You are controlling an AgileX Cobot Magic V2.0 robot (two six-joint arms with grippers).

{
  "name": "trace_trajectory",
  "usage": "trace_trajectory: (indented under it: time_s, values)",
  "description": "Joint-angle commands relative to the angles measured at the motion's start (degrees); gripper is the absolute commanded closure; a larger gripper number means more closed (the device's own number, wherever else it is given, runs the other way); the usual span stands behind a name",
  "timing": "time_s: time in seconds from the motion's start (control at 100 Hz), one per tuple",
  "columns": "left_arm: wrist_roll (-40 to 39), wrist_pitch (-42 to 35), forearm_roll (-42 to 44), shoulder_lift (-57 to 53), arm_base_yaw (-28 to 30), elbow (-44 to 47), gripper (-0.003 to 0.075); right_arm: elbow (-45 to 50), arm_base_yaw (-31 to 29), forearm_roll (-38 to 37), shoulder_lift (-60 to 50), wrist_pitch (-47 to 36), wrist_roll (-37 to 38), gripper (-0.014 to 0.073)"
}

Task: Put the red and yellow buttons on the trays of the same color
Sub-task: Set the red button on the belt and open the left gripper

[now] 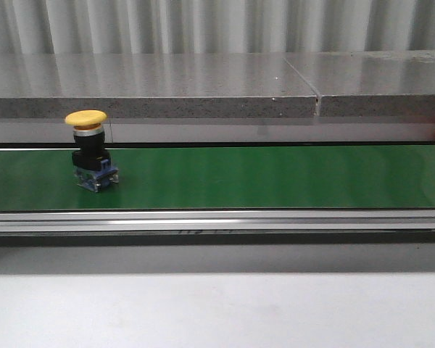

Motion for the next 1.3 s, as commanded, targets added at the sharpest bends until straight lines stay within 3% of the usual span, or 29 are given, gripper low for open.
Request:
trace_trajectory:
  time_s: [0.0, 0.35, 0.43, 0.52, 0.67, 0.76, 1.05, 1.29]
  values:
    - [0.1, -1.8, 2.2, -0.5, -2.6, -1.5, 0.0741, -1.5, 0.1, -0.3, -0.3, -3.8, -0.5, 0.0662]
    - [0.1, -1.0, 0.9, 6.2, -3.3, -1.5, 0.0738, -1.5, 0.1, -0.3, -0.3, -3.8, -0.5, 0.0662]
    - [0.1, -0.7, 0.8, 6.2, -3.3, -1.5, 0.0702, -1.5, 0.1, -0.3, -0.3, -3.8, -0.5, 0.0662]
    - [0.1, -0.6, 0.8, 6.0, -3.3, -1.5, 0.0562, -1.5, 0.1, -0.3, -0.3, -3.8, -0.5, 0.0662]
    - [0.2, -0.1, 0.8, 5.2, -3.3, -1.5, 0.0146, -1.5, 0.1, -0.3, -0.3, -3.8, -0.5, 0.0662]
    - [1.2, -0.1, 0.8, 4.3, -3.4, -1.5, 0.0008, -1.5, 0.1, -0.3, -0.3, -3.8, -0.5, 0.0662]
    - [3.0, -2.4, 0.8, -3.3, -7.2, -1.5, 0.0095, -1.5, 0.1, -0.3, -0.3, -3.8, -0.5, 0.0662]
    - [3.0, -2.2, 3.2, -12.8, -11.6, -0.7, 0.0104, -1.5, 0.1, -0.3, -0.3, -3.8, -0.5, 0.0662]
